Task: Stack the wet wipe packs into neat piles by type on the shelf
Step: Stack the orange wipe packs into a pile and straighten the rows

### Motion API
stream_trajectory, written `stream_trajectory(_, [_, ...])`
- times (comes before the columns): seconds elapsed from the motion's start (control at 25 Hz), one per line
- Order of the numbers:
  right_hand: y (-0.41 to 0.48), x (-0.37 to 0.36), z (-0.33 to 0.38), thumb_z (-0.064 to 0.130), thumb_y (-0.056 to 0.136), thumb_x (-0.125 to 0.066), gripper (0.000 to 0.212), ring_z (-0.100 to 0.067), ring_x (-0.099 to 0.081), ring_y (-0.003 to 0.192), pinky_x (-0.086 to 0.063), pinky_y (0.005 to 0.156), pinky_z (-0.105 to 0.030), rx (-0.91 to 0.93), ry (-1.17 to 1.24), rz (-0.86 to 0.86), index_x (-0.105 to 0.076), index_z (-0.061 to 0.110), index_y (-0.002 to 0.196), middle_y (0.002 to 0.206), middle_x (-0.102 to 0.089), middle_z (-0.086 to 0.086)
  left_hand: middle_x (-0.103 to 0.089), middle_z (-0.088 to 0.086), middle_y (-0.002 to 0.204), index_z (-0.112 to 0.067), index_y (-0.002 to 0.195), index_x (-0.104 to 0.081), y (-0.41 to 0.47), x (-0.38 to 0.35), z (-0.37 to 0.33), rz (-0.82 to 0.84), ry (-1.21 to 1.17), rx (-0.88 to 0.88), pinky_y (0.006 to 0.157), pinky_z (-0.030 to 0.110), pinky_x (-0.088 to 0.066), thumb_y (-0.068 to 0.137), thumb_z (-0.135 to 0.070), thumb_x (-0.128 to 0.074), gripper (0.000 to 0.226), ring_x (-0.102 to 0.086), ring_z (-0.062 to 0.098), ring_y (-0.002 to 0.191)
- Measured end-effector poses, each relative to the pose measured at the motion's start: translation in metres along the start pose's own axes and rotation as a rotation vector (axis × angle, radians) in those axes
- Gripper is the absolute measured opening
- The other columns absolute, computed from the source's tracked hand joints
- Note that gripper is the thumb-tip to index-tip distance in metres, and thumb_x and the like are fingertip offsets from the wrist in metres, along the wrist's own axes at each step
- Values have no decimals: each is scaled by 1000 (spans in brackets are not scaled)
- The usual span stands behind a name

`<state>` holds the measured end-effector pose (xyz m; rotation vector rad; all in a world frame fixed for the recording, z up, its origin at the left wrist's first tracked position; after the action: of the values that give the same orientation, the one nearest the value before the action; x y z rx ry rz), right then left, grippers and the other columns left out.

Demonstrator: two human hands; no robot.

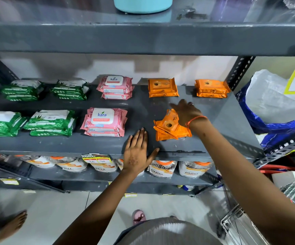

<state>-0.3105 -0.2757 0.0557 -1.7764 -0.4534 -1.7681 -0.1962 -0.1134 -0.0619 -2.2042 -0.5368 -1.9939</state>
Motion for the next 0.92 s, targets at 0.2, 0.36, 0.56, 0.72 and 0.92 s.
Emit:
stream_trajectory(0.2, [-11,-6,8,13,79,-69,78,-30,-39,136,-45,107,-41,194,-129,216,-29,21,146,154,-33,-10,-43,10,147,-7,137,-42,1,-1,-1,-20,-7,-8,110,41,-36,90,-64,-16,79,-41,23,135])
stream_trajectory(0.36, [-13,-1,3,38,80,-69,73,-32,-42,129,-35,109,-40,154,-78,216,-34,17,141,145,-47,-10,-40,12,148,-7,140,-38,5,9,-5,-59,-244,47,113,39,-32,91,-61,-13,77,-37,25,137])
stream_trajectory(0.56, [-7,-11,4,54,69,-70,81,-33,-44,124,-41,102,-46,185,3,147,-36,28,139,137,-53,-6,-37,10,150,-10,142,-35,29,27,-35,0,-900,332,112,32,-26,100,-37,-32,50,-33,24,139])
stream_trajectory(0.72, [-6,-16,-2,53,69,-70,82,-31,-42,126,-41,104,-46,196,31,104,-36,30,140,139,-52,-4,-57,18,131,-7,131,-49,40,33,-52,-41,-963,408,97,34,-39,100,-34,-32,44,-51,32,122])
stream_trajectory(0.92, [-8,-19,-15,61,74,-62,86,-32,-35,137,-32,114,-49,155,195,64,-32,24,146,150,-40,-6,-66,23,108,-5,121,-54,43,25,-59,-78,-929,397,76,34,-43,100,-25,-36,35,-61,38,98])
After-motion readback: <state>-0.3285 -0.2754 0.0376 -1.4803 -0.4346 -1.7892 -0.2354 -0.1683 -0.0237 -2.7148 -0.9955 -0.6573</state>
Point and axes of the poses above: each hand's wrist, its own y-axis towards the middle knuckle, its own x-axis out of the back of the hand, z = x × y, the point moved 3 cm from there along y, towards the middle knuckle
